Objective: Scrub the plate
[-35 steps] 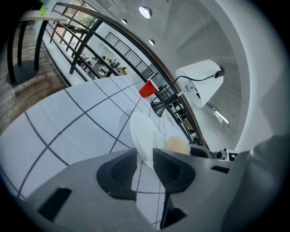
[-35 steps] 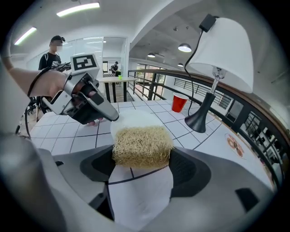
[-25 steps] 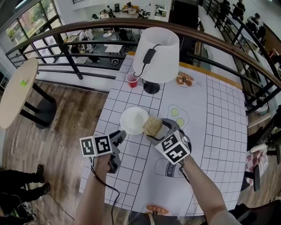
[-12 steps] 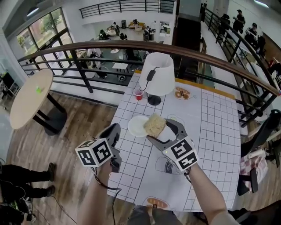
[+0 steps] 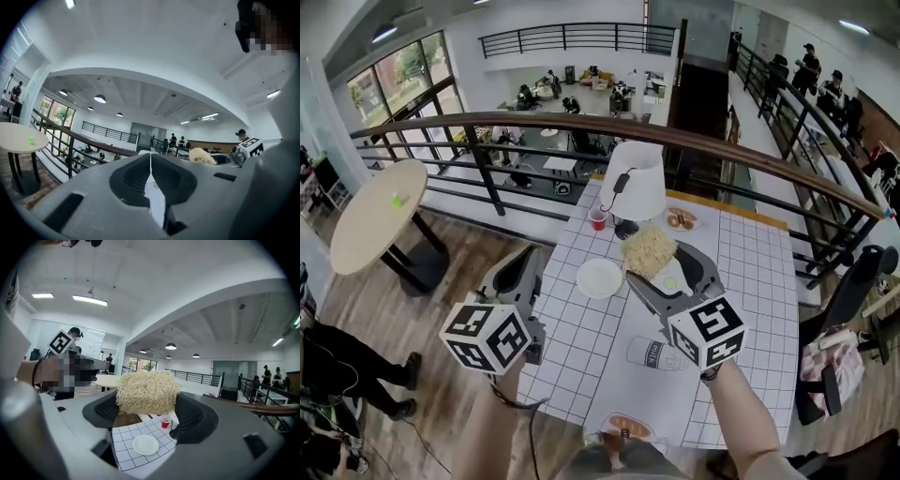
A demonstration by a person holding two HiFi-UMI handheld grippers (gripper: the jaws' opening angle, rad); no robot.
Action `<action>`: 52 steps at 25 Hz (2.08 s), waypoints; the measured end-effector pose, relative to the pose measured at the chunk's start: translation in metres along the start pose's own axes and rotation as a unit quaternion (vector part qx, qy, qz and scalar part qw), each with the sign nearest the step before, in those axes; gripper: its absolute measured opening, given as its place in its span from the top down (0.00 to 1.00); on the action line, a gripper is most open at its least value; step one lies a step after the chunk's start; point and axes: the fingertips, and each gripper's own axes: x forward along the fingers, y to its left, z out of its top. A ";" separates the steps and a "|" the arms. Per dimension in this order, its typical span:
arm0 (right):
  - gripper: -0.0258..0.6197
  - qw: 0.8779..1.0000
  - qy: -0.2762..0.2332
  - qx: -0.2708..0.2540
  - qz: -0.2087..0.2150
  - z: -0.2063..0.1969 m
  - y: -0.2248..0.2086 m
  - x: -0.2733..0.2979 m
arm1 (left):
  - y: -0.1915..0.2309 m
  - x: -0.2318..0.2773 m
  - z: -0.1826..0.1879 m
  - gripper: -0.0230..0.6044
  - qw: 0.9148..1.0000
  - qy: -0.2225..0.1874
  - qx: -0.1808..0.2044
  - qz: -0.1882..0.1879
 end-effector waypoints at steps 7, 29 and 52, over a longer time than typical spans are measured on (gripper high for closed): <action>0.39 0.998 -0.060 -0.020 -0.014 0.063 0.015 -0.041 | -0.036 -0.036 0.056 0.94 0.994 -0.052 0.095 -0.005; 0.39 0.992 -0.115 -0.001 0.047 0.078 0.124 -0.114 | -0.087 -0.120 -0.001 0.94 0.985 -0.054 0.159 0.025; 0.39 0.993 -0.121 0.008 0.008 0.038 0.115 -0.136 | -0.113 -0.126 -0.051 0.94 0.989 0.005 0.147 0.001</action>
